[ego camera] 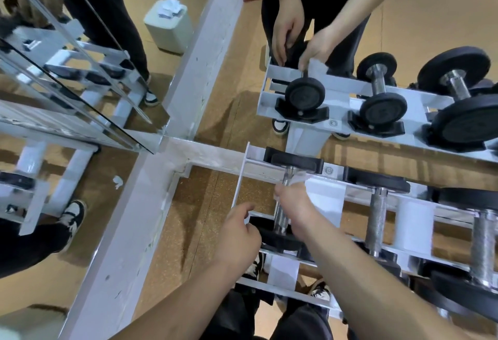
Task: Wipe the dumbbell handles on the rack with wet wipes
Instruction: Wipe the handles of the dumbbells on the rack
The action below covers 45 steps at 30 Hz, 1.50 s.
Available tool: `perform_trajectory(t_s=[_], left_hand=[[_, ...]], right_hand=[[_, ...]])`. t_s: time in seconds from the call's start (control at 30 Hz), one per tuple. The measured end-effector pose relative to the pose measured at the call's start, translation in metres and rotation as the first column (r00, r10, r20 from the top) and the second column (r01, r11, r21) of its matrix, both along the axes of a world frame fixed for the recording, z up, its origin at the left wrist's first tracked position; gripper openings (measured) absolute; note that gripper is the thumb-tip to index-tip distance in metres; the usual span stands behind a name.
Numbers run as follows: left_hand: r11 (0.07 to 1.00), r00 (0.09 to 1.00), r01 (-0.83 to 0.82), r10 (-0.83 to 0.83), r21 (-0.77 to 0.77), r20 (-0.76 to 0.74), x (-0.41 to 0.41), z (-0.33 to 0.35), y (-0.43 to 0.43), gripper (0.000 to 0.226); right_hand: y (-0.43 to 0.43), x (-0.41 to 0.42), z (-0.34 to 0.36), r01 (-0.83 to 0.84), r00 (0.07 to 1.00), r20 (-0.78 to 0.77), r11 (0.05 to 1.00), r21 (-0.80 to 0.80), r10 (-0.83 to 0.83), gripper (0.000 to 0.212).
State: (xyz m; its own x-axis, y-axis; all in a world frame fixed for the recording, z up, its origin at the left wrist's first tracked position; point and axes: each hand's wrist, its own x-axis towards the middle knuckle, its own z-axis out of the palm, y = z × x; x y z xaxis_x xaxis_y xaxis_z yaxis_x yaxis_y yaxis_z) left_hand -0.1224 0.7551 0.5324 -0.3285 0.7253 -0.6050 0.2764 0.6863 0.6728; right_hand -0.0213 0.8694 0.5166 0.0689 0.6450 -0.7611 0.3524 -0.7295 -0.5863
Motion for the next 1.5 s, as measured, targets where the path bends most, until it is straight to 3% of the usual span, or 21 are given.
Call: perform_trajectory(t_s=[0.1,0.2,0.3,0.37,0.43,0.5,0.57,0.67,0.73,0.83,0.97,1.1,1.17,1.23,1.3,1.4,1.5], left_hand=[[0.998,0.997,0.062,-0.062,-0.009,-0.047,0.000,0.002,0.001,0.056],[0.997,0.996,0.080,-0.080,-0.013,-0.028,0.002,0.004,0.005,0.056],[1.000,0.999,-0.017,0.016,0.024,0.043,0.000,0.005,0.011,0.046],[0.994,0.985,-0.109,0.105,0.026,0.136,-0.004,0.006,0.018,0.031],[0.983,0.955,-0.181,0.175,0.005,0.239,-0.005,0.011,0.027,0.021],[0.945,0.853,-0.322,0.317,-0.060,0.415,-0.003,0.018,0.034,0.028],[0.893,0.665,-0.408,0.433,-0.189,0.609,-0.001,0.024,0.036,0.049],[0.838,0.332,-0.403,0.509,-0.369,0.794,-0.004,0.021,0.034,0.092],[0.844,0.257,-0.365,0.497,-0.393,0.829,-0.007,0.025,0.032,0.095],[0.903,0.409,-0.306,0.411,-0.302,0.815,-0.006,0.026,0.028,0.055],[0.899,0.571,-0.306,0.437,-0.314,0.695,-0.010,0.016,0.026,0.034],[0.882,0.653,-0.397,0.465,-0.253,0.597,-0.022,0.018,0.037,0.030],[0.917,0.742,-0.363,0.392,-0.167,0.543,-0.027,0.026,0.043,0.032],[0.956,0.882,-0.293,0.283,-0.033,0.377,-0.028,0.042,0.047,0.030],[0.961,0.964,-0.231,0.205,0.154,0.167,-0.027,0.055,0.051,0.029],[0.938,0.989,-0.124,0.142,0.323,-0.031,-0.019,0.073,0.052,0.038],[0.952,0.984,0.041,0.014,0.303,-0.178,0.004,0.060,0.053,0.038]], right_hand=[[-0.041,0.004,0.004,-0.061,0.997,-0.041,0.997,-0.044,0.060,0.053],[-0.055,0.024,0.025,-0.131,0.989,-0.093,0.976,-0.175,0.116,0.042],[-0.050,0.050,0.049,0.041,0.960,-0.266,0.985,-0.167,-0.086,0.033],[-0.045,0.064,0.067,0.154,0.852,-0.455,0.955,-0.253,-0.258,0.030],[-0.041,0.074,0.081,0.150,0.767,-0.570,0.946,-0.288,-0.295,0.031],[-0.039,0.076,0.087,0.146,0.707,-0.643,0.951,-0.274,-0.294,0.036],[-0.039,0.074,0.084,0.142,0.644,-0.706,0.953,-0.268,-0.295,0.042],[-0.037,0.070,0.079,0.124,0.557,-0.771,0.949,-0.289,-0.308,0.046],[-0.037,0.069,0.077,0.102,0.575,-0.766,0.954,-0.282,-0.288,0.043],[-0.040,0.070,0.074,0.068,0.688,-0.683,0.958,-0.278,-0.247,0.037],[-0.043,0.072,0.053,0.143,0.801,-0.516,0.934,-0.328,-0.304,0.032],[-0.040,0.071,0.034,0.184,0.846,-0.440,0.940,-0.286,-0.300,0.027],[-0.036,0.068,0.031,0.189,0.852,-0.428,0.940,-0.284,-0.301,0.023],[-0.033,0.062,0.031,0.160,0.873,-0.413,0.952,-0.259,-0.259,0.024],[-0.030,0.057,0.033,0.163,0.895,-0.378,0.962,-0.221,-0.238,0.025],[-0.026,0.053,0.037,0.189,0.911,-0.339,0.969,-0.158,-0.233,0.025],[-0.025,0.055,0.041,0.207,0.895,-0.374,0.969,-0.138,-0.244,0.024]])
